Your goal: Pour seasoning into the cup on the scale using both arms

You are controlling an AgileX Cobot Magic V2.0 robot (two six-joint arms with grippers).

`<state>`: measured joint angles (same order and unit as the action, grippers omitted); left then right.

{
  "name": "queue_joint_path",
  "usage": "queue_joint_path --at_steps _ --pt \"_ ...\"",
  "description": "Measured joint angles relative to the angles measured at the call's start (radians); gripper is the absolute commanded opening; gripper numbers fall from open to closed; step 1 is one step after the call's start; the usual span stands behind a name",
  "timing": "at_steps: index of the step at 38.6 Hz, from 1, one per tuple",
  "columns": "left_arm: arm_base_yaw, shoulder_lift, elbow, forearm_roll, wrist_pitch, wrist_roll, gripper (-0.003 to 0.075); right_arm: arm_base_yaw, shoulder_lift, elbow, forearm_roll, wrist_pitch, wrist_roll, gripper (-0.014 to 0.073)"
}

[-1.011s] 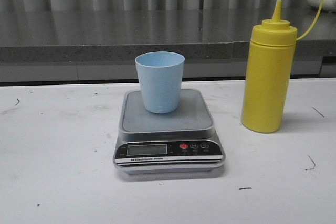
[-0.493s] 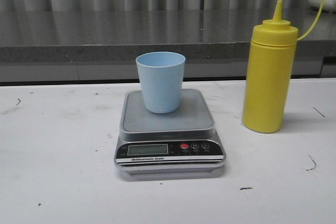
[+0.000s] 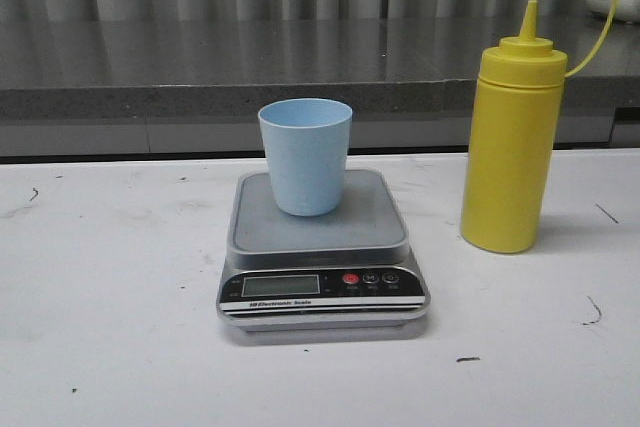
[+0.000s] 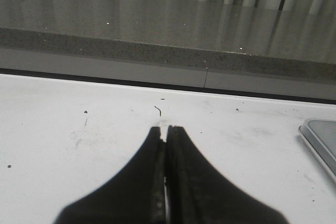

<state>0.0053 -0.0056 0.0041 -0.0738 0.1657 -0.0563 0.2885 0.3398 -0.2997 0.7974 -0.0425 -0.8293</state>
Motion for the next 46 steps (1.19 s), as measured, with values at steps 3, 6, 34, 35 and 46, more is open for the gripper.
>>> queue_joint_path --at_steps 3,6,34,35,46 --pt "0.0 0.0 0.0 0.0 0.0 0.0 -0.002 0.0 0.0 0.0 0.0 0.0 0.0 -0.0059" --pt "0.0 0.0 0.0 0.0 0.0 0.0 -0.002 0.0 0.0 0.0 0.0 0.0 0.0 -0.0059" --pt "0.0 0.0 0.0 0.0 0.0 0.0 -0.002 0.0 0.0 0.0 0.0 -0.002 0.0 -0.0059" --pt "0.0 0.0 0.0 0.0 0.0 0.0 -0.002 0.0 0.0 0.0 0.0 -0.002 0.0 -0.0059" --pt "0.0 0.0 0.0 0.0 0.0 0.0 -0.002 -0.006 0.0 0.0 -0.572 0.013 0.437 -0.0059"
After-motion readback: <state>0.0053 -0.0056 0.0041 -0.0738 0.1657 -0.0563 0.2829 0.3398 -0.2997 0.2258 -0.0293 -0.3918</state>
